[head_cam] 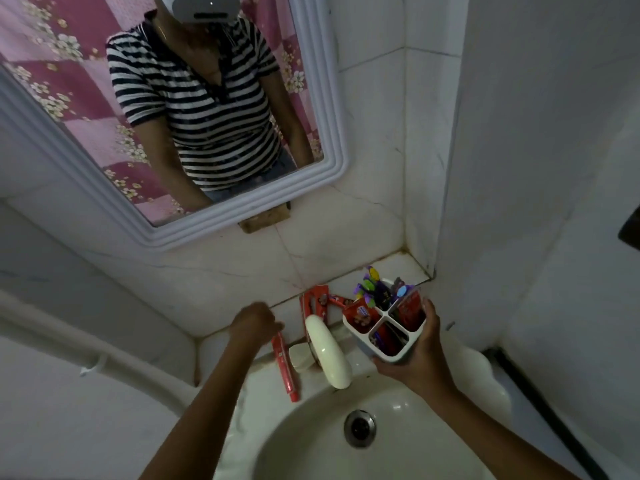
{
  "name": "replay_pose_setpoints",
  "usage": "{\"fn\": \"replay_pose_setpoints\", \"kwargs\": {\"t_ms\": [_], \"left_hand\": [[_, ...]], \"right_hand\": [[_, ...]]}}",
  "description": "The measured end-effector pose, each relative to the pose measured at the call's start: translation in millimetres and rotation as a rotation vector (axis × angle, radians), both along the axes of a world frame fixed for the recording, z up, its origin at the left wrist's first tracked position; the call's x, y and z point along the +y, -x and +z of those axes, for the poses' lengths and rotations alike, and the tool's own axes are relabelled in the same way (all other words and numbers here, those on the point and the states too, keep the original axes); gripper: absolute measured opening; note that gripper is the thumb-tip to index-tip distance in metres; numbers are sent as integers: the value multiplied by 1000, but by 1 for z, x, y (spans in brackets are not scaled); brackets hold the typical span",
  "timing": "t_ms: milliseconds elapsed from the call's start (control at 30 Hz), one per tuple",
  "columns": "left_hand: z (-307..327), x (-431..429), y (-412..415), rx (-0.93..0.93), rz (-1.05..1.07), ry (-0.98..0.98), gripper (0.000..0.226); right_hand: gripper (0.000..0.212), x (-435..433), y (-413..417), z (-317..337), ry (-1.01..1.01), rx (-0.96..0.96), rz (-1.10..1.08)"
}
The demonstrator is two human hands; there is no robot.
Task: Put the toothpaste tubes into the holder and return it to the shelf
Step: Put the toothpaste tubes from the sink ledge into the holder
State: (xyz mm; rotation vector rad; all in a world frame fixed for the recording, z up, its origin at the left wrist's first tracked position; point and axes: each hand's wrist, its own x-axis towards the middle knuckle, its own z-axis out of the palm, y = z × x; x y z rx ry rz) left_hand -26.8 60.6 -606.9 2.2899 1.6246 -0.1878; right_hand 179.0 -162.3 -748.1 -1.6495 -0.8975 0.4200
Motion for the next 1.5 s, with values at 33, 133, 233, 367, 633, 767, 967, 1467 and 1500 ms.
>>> {"fn": "replay_pose_setpoints", "kwargs": {"t_ms": [33, 133, 233, 367, 633, 767, 967, 1467, 1500], "left_hand": [[-15, -4, 8, 50, 46, 47, 38], [-48, -18, 19, -4, 204, 118, 35], [-63, -20, 20, -43, 240, 117, 26], [-55, -9, 21, -38, 193, 23, 37], [56, 0, -7, -462, 29, -237, 23], [107, -30, -40, -762, -163, -191, 16], [90, -69, -81, -560, -411, 66, 18], [6, 0, -69, -57, -247, 59, 24], [-3, 2, -71, -7, -234, 101, 29]], "right_hand": [[150, 0, -1, 0, -8, -6, 3], [152, 0, -2, -1, -24, -11, 18], [151, 0, -2, 1, -40, -16, 13], [150, -1, -2, 3, -50, -20, 15], [149, 1, -3, -2, -37, -34, 39], [149, 0, -3, -3, -54, -10, 38], [151, 3, -6, -7, -49, -15, 37], [150, 4, -4, -4, -82, -20, 24], [151, 3, -4, -4, -80, -22, 27]]}}
